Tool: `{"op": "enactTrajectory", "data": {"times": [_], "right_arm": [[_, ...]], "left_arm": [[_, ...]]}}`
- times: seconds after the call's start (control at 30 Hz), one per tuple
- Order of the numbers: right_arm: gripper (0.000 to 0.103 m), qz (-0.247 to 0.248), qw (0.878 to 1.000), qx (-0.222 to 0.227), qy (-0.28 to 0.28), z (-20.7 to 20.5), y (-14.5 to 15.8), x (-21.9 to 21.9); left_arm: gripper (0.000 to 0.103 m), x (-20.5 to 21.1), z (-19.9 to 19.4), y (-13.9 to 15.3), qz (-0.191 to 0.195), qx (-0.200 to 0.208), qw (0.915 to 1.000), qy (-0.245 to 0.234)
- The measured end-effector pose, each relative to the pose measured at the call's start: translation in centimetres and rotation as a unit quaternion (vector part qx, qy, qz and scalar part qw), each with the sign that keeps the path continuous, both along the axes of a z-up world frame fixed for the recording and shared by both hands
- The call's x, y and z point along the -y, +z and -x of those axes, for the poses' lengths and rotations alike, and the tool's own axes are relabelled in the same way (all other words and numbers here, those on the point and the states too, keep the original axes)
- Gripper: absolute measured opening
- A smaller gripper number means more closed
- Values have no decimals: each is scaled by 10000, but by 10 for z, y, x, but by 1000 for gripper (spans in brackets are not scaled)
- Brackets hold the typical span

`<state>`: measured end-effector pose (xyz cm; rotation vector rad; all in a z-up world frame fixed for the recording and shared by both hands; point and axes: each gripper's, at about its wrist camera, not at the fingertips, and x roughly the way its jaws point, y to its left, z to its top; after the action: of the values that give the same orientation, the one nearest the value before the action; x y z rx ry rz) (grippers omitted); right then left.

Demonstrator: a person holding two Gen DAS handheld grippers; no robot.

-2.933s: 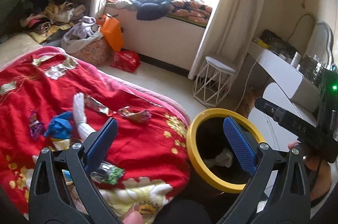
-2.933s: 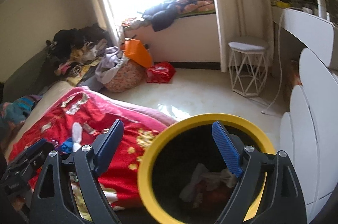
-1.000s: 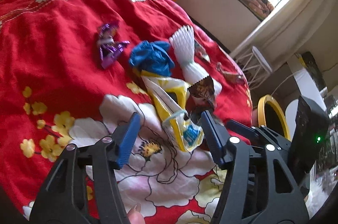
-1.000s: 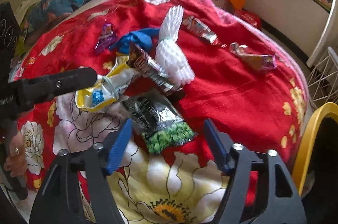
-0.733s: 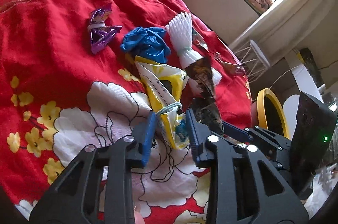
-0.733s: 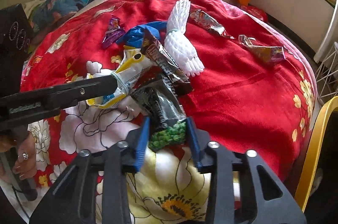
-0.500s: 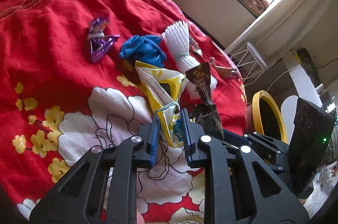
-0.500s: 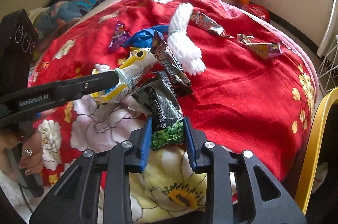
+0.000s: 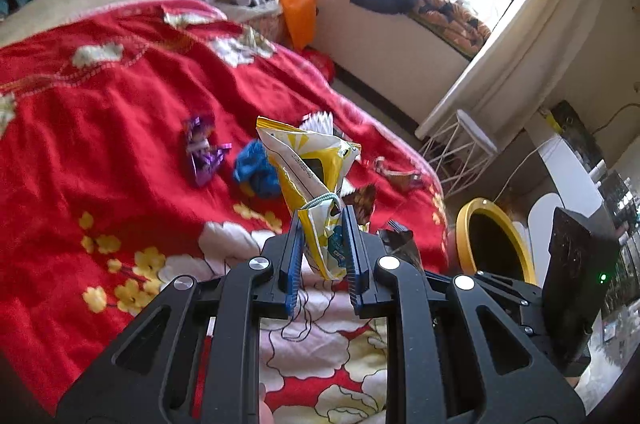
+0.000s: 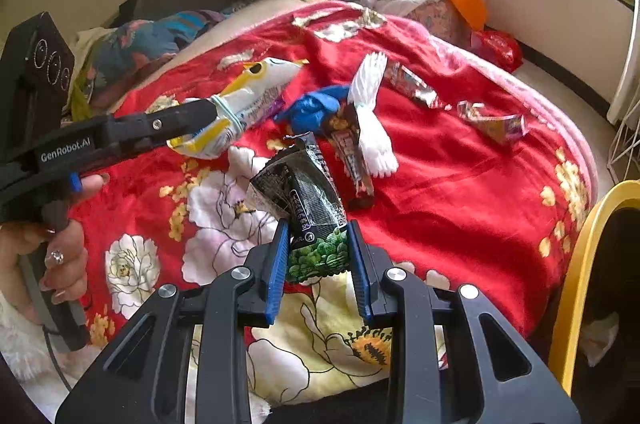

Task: Collect trash
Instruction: 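Carry the yellow wrapper and green packet in both grippers over the yellow bin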

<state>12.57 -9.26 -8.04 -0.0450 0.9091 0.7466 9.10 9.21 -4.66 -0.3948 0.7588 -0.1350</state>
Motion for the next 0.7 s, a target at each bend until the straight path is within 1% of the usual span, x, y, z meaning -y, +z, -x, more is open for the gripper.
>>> {"op": "enactTrajectory", "data": {"times": [0.3, 0.5, 0.7], "right_arm": [[28, -204, 9987, 340, -329, -2, 28, 20], [28, -352, 9963, 476, -626, -6, 42, 40], [28, -395, 9927, 655, -931, -5, 53, 63]], "left_arm": [[14, 15, 0, 25, -126, 334, 9993, -109], [14, 27, 0, 33, -192, 456, 9984, -258], [14, 43, 0, 40, -254, 556, 9972, -441]]}}
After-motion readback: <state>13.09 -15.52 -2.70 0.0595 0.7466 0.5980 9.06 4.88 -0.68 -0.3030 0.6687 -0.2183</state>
